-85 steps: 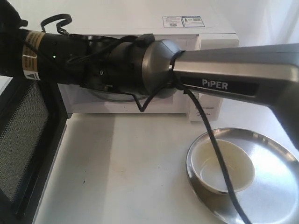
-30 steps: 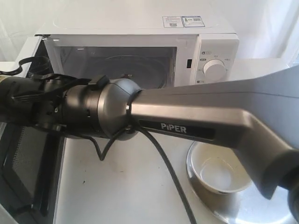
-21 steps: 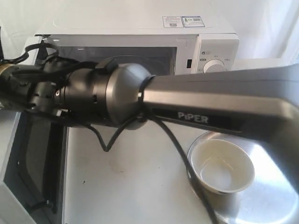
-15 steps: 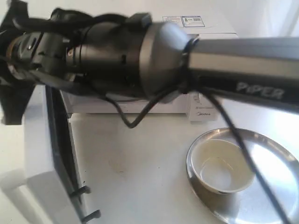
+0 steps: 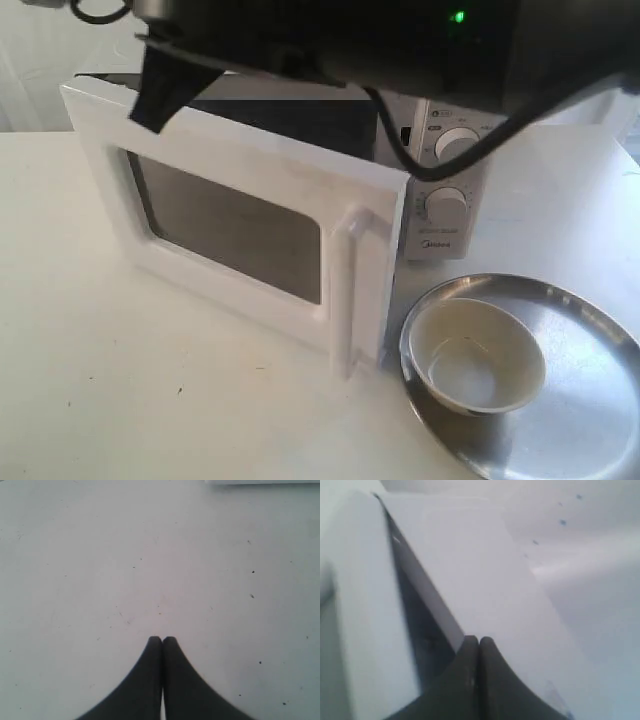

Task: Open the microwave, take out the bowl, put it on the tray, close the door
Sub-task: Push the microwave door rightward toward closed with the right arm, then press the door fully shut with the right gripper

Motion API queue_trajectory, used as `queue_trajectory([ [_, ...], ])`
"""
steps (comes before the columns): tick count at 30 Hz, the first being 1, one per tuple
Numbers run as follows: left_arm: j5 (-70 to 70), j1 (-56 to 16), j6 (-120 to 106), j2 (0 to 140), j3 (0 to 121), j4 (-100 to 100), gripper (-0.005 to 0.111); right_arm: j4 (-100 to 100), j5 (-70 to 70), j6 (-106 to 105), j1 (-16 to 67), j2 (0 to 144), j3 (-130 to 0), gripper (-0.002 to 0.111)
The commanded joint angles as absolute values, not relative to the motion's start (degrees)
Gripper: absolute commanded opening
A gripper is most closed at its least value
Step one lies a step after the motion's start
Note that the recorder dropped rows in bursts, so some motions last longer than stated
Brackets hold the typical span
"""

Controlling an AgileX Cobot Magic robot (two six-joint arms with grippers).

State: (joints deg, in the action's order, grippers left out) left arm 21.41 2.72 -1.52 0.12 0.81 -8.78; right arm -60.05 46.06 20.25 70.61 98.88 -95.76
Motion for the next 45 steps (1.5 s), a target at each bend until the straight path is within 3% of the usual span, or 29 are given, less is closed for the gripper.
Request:
queue_trajectory([
  [1,23.78,2.71,-1.52,0.00,0.26,-8.60,0.000,-45.41,44.74,13.34,70.72,97.74,-95.93,0.000],
  [7,23.78,2.71,-1.52,0.00,0.26,-8.60,0.000,-38.49,59.98,10.57,70.63,98.35,-94.95,0.000],
  [18,23.78,2.71,-1.52,0.00,0.26,-8.60,0.000,-55.84,52.73,29.40,62.45,103.86,-83.25,0.000],
  [23,23.78,2.71,-1.52,0.00,0.26,-8.60,0.000,-67.22,45.12,40.30,56.18,107.70,-82.43,0.000],
  [29,23.78,2.71,-1.52,0.00,0.26,-8.60,0.000,-70.32,47.12,44.71,53.50,109.99,-82.54,0.000],
  [36,23.78,2.71,-1.52,0.00,0.26,-8.60,0.000,-65.21,41.09,44.34,57.15,107.27,-82.39,0.000],
  [45,23.78,2.71,-1.52,0.00,0.26,-8.60,0.000,-67.70,23.45,43.75,72.33,88.51,-76.13,0.000],
])
